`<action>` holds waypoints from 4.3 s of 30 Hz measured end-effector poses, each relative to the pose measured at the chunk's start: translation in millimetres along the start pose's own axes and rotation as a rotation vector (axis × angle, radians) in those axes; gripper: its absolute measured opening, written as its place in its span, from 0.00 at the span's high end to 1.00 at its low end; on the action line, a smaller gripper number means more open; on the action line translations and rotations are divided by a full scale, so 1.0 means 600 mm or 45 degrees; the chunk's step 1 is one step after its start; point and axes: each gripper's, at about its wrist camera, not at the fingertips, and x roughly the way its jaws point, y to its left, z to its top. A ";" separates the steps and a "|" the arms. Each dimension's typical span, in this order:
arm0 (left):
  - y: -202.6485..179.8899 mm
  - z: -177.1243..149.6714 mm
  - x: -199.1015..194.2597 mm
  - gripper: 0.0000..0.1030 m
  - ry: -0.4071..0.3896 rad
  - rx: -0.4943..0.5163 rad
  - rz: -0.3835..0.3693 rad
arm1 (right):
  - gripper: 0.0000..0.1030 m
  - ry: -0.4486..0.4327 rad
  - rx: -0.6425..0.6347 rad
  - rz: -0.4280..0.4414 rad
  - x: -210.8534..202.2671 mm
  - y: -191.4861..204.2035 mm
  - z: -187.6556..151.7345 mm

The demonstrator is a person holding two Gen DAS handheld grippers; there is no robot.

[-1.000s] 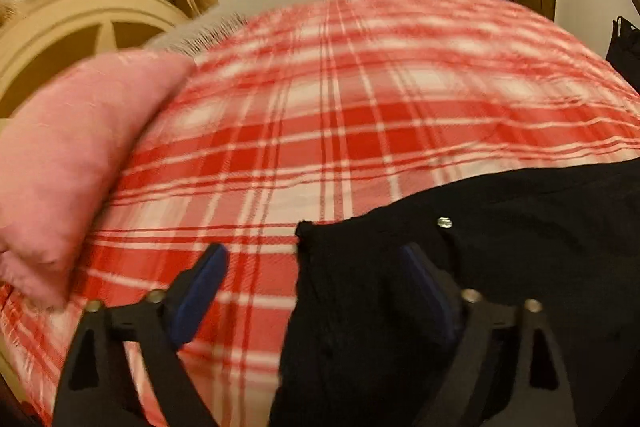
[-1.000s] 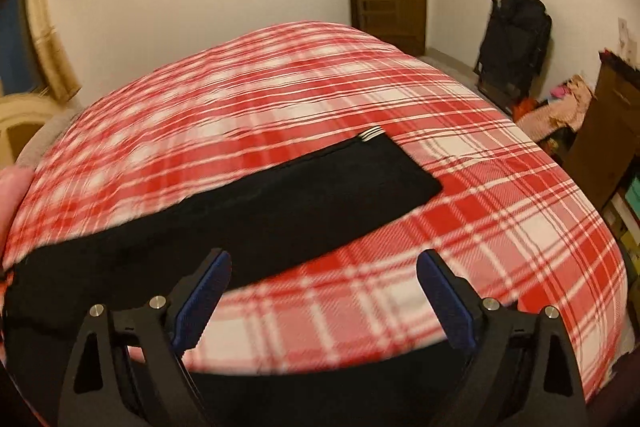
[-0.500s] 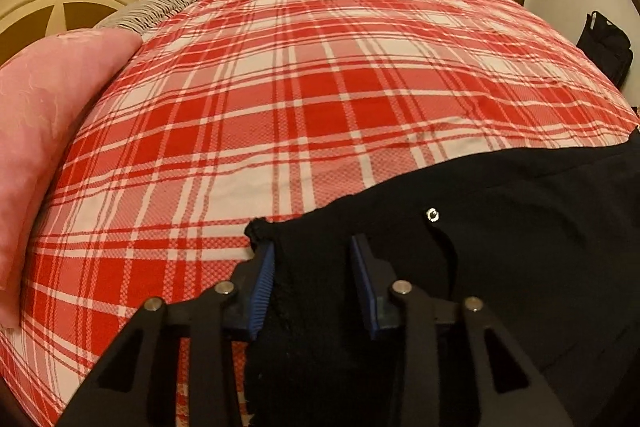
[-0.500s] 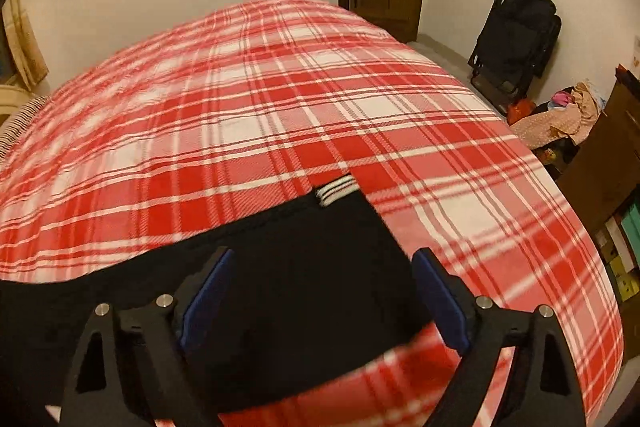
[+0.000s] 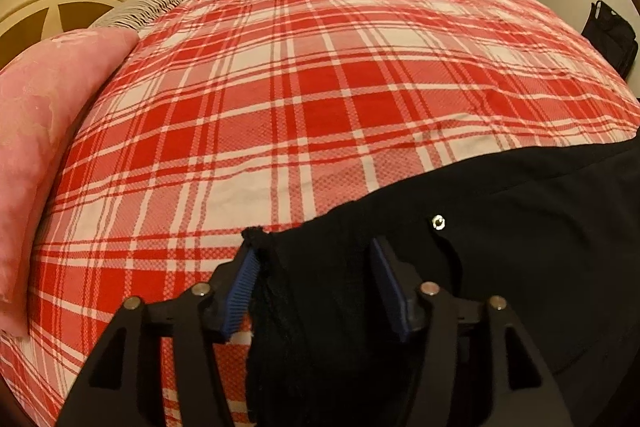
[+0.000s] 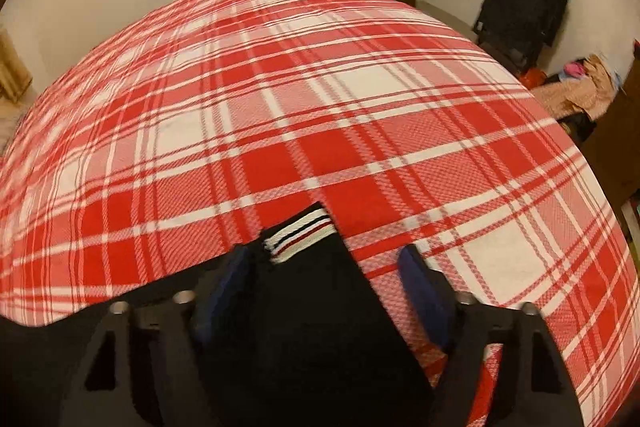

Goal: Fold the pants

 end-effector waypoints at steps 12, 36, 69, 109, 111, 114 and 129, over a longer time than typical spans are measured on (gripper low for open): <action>-0.013 -0.004 -0.051 0.65 -0.128 0.075 -0.061 | 0.94 -0.087 -0.043 0.028 -0.078 0.014 -0.020; 0.005 -0.266 -0.266 0.79 -0.464 -0.051 -0.415 | 0.93 -0.062 0.165 -0.062 -0.306 -0.115 -0.386; 0.001 -0.294 -0.282 0.89 -0.519 -0.098 -0.565 | 0.96 -0.318 -1.230 0.064 -0.259 0.652 -0.452; 0.030 -0.439 -0.269 0.56 -0.370 -0.005 -0.548 | 0.93 -0.114 -1.366 0.222 -0.334 0.604 -0.591; 0.041 -0.455 -0.286 0.26 -0.366 0.056 -0.424 | 0.93 -0.102 -1.404 0.207 -0.339 0.597 -0.592; 0.080 -0.478 -0.294 0.23 -0.328 0.046 -0.348 | 0.93 -0.067 -1.405 0.231 -0.349 0.589 -0.580; -0.049 -0.385 -0.331 0.22 -0.597 -0.081 -0.660 | 0.41 0.072 -0.693 0.780 -0.280 0.732 -0.319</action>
